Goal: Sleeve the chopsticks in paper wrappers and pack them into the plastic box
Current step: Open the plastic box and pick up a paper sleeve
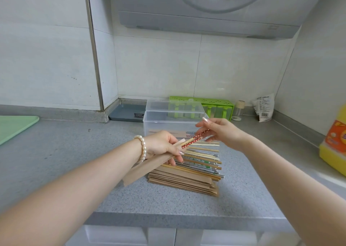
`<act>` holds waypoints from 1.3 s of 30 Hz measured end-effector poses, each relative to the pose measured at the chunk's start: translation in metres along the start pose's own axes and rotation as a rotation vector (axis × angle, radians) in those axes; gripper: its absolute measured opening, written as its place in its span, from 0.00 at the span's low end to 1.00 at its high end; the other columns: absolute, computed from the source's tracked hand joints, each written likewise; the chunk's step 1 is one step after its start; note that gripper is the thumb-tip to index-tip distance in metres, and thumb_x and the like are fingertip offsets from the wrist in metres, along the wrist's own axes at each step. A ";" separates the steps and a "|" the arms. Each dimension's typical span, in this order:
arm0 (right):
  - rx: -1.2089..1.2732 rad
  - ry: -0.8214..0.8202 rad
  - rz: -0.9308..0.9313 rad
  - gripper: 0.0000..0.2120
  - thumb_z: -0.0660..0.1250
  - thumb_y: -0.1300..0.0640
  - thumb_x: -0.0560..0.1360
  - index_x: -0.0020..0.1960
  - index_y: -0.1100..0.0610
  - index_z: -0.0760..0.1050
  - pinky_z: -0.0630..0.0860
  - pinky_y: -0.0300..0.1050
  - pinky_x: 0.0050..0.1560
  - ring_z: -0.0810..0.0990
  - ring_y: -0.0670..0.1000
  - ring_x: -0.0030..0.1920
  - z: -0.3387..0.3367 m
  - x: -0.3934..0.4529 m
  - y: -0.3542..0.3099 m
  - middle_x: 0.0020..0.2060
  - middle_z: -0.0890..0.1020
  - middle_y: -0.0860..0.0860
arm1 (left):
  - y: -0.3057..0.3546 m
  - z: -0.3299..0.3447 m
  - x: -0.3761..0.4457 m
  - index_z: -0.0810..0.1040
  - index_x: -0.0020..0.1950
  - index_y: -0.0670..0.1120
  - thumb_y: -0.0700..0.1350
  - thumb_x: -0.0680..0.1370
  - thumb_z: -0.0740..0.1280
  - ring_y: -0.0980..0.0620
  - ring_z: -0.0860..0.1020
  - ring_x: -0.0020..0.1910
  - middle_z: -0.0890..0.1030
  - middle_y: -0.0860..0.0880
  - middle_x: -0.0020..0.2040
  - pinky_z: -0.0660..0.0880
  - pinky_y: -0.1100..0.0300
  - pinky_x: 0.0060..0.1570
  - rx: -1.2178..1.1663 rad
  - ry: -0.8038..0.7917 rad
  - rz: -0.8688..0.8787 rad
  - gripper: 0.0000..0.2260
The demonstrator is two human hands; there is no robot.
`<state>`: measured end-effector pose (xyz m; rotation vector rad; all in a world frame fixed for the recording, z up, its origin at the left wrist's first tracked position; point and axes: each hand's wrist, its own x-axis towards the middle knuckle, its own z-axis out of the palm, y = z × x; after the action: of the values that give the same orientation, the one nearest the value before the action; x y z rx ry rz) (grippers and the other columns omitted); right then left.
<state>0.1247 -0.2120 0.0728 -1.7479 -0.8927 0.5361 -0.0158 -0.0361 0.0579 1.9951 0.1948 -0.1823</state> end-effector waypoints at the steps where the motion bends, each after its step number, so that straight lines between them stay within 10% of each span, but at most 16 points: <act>1: 0.000 -0.016 0.011 0.22 0.59 0.42 0.72 0.54 0.56 0.77 0.76 0.48 0.51 0.82 0.53 0.48 0.006 0.000 0.001 0.48 0.84 0.55 | 0.000 0.001 0.001 0.77 0.50 0.41 0.38 0.75 0.67 0.54 0.80 0.29 0.84 0.47 0.39 0.76 0.62 0.34 0.001 0.003 -0.002 0.05; 17: -0.195 -0.154 0.065 0.28 0.48 0.38 0.77 0.71 0.50 0.63 0.77 0.46 0.48 0.82 0.56 0.49 0.038 -0.003 0.011 0.58 0.77 0.56 | -0.001 0.003 0.003 0.75 0.56 0.36 0.37 0.77 0.65 0.56 0.80 0.29 0.84 0.47 0.39 0.76 0.64 0.33 0.009 -0.030 -0.053 0.10; 23: 0.212 0.092 0.069 0.14 0.65 0.57 0.75 0.56 0.65 0.74 0.72 0.41 0.31 0.76 0.51 0.31 0.006 -0.006 0.015 0.35 0.79 0.55 | -0.002 -0.004 0.007 0.74 0.55 0.40 0.36 0.77 0.64 0.54 0.80 0.30 0.84 0.46 0.39 0.76 0.63 0.32 -0.033 -0.066 -0.056 0.07; 31: 0.338 0.094 0.014 0.02 0.67 0.67 0.72 0.41 0.65 0.78 0.75 0.38 0.28 0.77 0.49 0.26 0.006 0.003 0.012 0.29 0.81 0.55 | 0.018 -0.011 0.020 0.73 0.51 0.41 0.37 0.77 0.64 0.52 0.81 0.32 0.84 0.45 0.42 0.77 0.63 0.33 -0.017 -0.048 -0.013 0.04; 39: 0.616 0.474 -0.015 0.03 0.63 0.68 0.75 0.43 0.66 0.74 0.77 0.36 0.27 0.79 0.46 0.25 -0.053 0.042 -0.013 0.26 0.81 0.54 | 0.043 -0.080 0.044 0.72 0.63 0.44 0.50 0.78 0.63 0.50 0.74 0.61 0.77 0.49 0.62 0.69 0.59 0.58 0.423 0.800 0.289 0.16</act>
<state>0.1846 -0.2085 0.1062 -1.2199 -0.3481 0.3161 0.0401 0.0211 0.1194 2.3936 0.3921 0.8349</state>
